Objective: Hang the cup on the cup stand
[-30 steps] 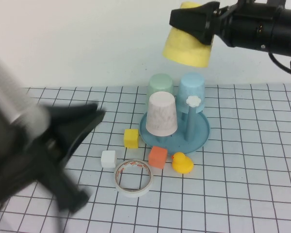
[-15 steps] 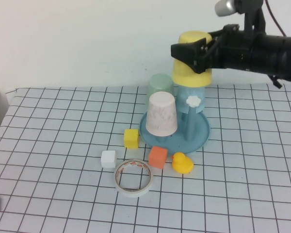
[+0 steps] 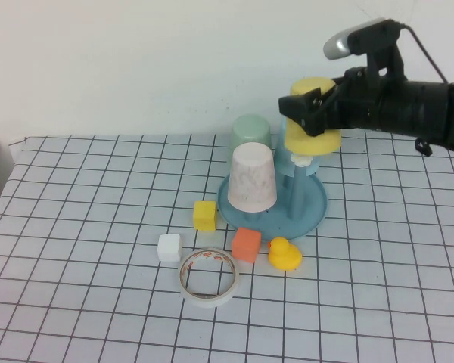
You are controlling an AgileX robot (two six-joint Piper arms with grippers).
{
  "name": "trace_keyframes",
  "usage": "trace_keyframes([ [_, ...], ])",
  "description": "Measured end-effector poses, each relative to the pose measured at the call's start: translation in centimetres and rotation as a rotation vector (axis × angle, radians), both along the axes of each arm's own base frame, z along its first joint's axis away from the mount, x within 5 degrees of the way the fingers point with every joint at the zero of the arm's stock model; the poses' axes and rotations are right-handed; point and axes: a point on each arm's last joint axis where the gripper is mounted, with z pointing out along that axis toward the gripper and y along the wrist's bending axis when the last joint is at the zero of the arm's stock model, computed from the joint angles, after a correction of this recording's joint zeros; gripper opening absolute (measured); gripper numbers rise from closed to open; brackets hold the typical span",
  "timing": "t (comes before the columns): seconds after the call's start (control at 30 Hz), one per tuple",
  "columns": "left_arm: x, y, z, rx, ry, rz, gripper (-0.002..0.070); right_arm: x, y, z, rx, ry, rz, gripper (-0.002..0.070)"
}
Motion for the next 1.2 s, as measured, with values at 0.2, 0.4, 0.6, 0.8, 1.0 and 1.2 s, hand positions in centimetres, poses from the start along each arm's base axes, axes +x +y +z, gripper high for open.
trace_keyframes([
  [0.2, 0.0, 0.0, 0.0, -0.009, 0.005, 0.002, 0.0006, 0.5, 0.2, -2.0, -0.022, 0.035, 0.005, 0.0578],
  [0.4, 0.0, 0.0, 0.0, -0.013, 0.009, 0.003, 0.0006, 0.8, 0.4, -3.4, -0.064, 0.028, 0.042, 0.0578],
  [0.6, 0.0, 0.0, -0.1, -0.01, 0.012, 0.004, 0.0006, 0.9, 0.7, -4.8, -0.077, 0.04, 0.081, 0.0657],
  [0.8, 0.0, 0.1, -0.2, -0.002, 0.021, 0.007, 0.0006, 0.9, 0.7, -4.5, -0.048, 0.059, 0.063, 0.0687],
  [1.0, 0.0, 0.1, -0.3, 0.01, 0.03, 0.009, 0.0006, -0.4, 0.0, 0.6, 0.088, 0.086, -0.011, 0.0541],
  [1.2, 0.0, 0.1, -0.3, 0.012, 0.029, 0.009, 0.0006, -4.8, -1.7, 6.3, 0.093, 0.065, 0.046, 0.0073],
])
